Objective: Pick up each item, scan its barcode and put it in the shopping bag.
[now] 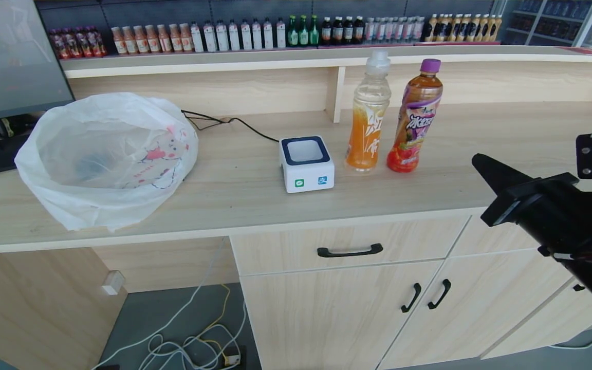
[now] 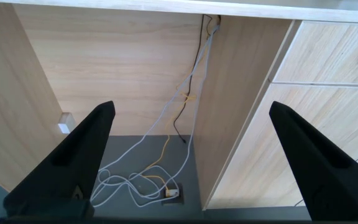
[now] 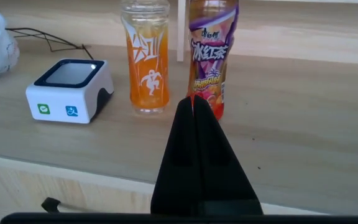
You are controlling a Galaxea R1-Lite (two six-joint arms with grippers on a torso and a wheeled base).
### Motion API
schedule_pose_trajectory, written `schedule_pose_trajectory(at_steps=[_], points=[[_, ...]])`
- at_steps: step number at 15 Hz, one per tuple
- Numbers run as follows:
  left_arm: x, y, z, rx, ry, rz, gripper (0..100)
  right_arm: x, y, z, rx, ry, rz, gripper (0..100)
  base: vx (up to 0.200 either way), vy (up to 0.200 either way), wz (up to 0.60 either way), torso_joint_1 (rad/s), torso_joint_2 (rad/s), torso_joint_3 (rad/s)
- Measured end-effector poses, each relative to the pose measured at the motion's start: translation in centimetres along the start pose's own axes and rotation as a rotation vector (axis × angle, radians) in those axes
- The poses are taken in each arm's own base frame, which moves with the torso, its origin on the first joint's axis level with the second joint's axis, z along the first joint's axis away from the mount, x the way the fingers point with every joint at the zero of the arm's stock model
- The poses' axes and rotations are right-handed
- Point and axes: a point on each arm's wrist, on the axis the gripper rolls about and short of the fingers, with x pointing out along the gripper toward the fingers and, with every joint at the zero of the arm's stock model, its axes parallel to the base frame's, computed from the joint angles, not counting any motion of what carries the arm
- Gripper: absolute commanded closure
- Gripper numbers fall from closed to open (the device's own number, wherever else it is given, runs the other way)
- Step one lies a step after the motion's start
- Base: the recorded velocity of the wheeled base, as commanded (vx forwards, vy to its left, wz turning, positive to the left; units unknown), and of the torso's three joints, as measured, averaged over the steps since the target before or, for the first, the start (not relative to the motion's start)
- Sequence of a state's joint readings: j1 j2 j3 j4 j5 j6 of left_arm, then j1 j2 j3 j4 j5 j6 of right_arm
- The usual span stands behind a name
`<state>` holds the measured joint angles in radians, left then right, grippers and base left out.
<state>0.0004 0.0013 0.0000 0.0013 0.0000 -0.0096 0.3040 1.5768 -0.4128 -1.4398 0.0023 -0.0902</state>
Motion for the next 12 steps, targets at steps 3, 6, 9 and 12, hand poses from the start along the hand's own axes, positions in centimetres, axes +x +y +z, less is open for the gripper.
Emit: schedule_pose_trajectory(at_steps=[3, 6, 9, 12], points=[[0.0, 0.0, 0.0, 0.001, 0.000, 0.000, 0, 2.4, 2.0, -0.4, 0.020, -0.007, 0.032, 100, 0.000, 0.000, 0.00, 0.000, 0.00, 0.000], [0.0, 0.0, 0.0, 0.000, 0.001, 0.000, 0, 5.5, 5.1, -0.1, 0.056, -0.044, 0.043, 100, 0.000, 0.000, 0.00, 0.000, 0.00, 0.000], [0.0, 0.0, 0.0, 0.001, 0.000, 0.000, 0, 8.1, 7.5, -0.6, 0.065, 0.003, 0.054, 0, 0.000, 0.000, 0.00, 0.000, 0.00, 0.000], [0.0, 0.0, 0.0, 0.001, 0.000, 0.000, 0, 9.8, 8.1, -0.4, 0.073, -0.015, 0.051, 0, 0.000, 0.000, 0.00, 0.000, 0.00, 0.000]])
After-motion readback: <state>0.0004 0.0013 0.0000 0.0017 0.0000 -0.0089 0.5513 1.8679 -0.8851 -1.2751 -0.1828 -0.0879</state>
